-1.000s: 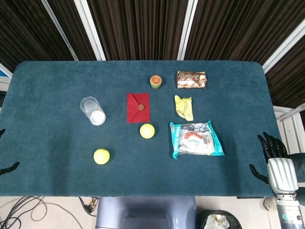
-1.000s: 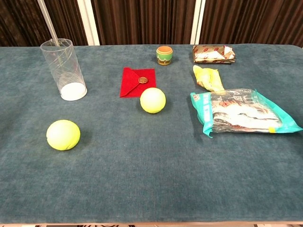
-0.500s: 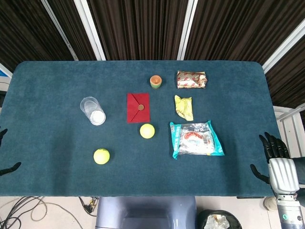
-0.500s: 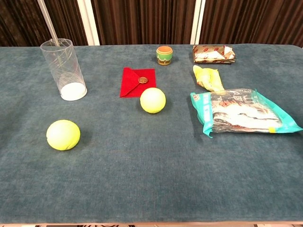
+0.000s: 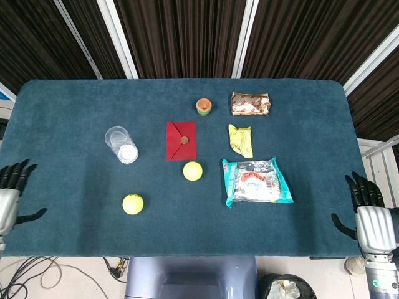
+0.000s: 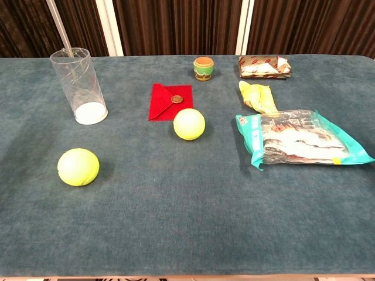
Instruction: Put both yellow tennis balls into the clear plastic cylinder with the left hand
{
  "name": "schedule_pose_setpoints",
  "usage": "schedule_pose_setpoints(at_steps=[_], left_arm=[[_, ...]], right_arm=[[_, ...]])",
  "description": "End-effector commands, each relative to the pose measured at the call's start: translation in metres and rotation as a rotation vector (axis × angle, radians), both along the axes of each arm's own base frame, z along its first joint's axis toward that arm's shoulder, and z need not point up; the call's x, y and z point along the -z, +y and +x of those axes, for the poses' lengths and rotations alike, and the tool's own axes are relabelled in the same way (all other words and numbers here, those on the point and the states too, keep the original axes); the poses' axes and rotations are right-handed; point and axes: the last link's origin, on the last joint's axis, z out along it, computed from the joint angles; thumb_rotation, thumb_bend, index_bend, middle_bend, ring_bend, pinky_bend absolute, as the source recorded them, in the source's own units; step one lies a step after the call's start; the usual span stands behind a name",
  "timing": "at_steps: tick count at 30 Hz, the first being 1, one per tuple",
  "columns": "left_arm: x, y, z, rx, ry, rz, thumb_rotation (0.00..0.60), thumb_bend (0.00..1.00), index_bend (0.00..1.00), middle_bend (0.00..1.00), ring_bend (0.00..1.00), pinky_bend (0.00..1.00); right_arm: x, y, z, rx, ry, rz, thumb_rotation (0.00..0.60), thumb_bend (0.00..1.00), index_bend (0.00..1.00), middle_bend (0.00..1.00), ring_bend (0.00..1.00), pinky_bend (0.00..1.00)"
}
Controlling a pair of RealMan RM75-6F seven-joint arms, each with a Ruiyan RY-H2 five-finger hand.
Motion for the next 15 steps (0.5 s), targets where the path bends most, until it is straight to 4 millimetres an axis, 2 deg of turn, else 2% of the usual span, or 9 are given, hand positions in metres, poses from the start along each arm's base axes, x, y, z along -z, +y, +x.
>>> schedule_pose_setpoints(at_steps=[1,6,15], left_arm=[[0.013,0.022,0.036,0.115,0.010,-0.114,0.600,0.01,0.11,0.00,0.00,0.03],[0.031,0.041,0.070,0.197,0.046,-0.210,0.600,0.01,0.11,0.00,0.00,0.03],[0.079,0.056,0.120,0.305,0.100,-0.389,0.600,0.01,0.11,0.00,0.00,0.03]], right_arm=[[-0.002,0.001,0.000,0.001,-0.001,-0.008,0.600,0.34,0.00,0.00,0.03,0.09],[-0.005,0.000,-0.001,0.011,-0.010,-0.025,0.600,0.34,0.00,0.00,0.03,0.09],[-0.006,0.000,-0.003,0.021,-0.017,-0.034,0.600,0.34,0.00,0.00,0.03,0.09]])
